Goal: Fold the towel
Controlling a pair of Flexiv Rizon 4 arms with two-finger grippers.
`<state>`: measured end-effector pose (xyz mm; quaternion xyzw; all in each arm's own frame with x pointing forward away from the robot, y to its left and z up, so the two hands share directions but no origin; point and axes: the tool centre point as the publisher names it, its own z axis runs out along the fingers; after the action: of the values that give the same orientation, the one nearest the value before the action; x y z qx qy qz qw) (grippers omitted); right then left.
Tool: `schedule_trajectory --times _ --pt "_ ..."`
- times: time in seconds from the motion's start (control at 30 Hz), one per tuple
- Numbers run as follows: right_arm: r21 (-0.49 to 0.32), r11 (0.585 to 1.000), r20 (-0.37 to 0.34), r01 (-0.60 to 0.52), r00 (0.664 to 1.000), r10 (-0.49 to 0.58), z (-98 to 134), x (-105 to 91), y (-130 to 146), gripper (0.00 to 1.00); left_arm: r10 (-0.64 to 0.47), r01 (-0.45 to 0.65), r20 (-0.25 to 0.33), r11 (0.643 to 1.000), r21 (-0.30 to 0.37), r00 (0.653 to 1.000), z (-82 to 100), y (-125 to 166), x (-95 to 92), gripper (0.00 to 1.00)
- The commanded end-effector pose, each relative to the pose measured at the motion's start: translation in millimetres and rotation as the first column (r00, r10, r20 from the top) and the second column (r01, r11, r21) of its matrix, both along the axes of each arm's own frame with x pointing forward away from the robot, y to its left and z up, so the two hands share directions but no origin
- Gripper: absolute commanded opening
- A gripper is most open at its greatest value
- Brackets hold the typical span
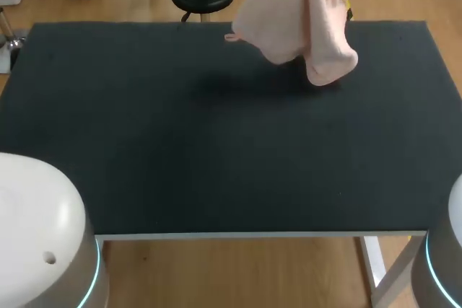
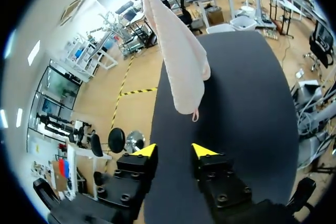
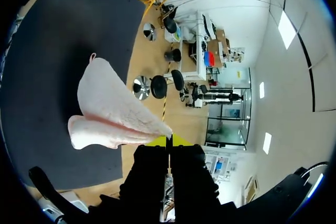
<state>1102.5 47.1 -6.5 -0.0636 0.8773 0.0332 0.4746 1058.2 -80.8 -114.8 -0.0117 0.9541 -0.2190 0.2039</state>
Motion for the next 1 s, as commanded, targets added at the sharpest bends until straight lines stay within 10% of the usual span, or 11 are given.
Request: schedule_trajectory --times 0.03,0.33,1.0 --pt "-0.004 1.000 -0.004 -0.002 1.000 0.002 1.5 1.5 -2.5 0.00 -0.020 0.001 -0.054 0.945 -0.328 0.998 -31.7 -7.5 -2.1 1.00" --pt "-0.013 1.000 0.002 -0.011 1.000 0.011 1.7 4.8 -5.3 0.00 -0.009 -0.046 -0.115 0.885 -0.463 0.993 -55.6 -42.6 -2.7 1.00" --pt "-0.037 0.998 -0.005 -0.057 0.998 0.057 -4.2 12.5 -7.0 0.00 -0.120 -0.006 -0.226 0.873 -0.488 0.967 -101.7 -139.0 -10.5 1.00"
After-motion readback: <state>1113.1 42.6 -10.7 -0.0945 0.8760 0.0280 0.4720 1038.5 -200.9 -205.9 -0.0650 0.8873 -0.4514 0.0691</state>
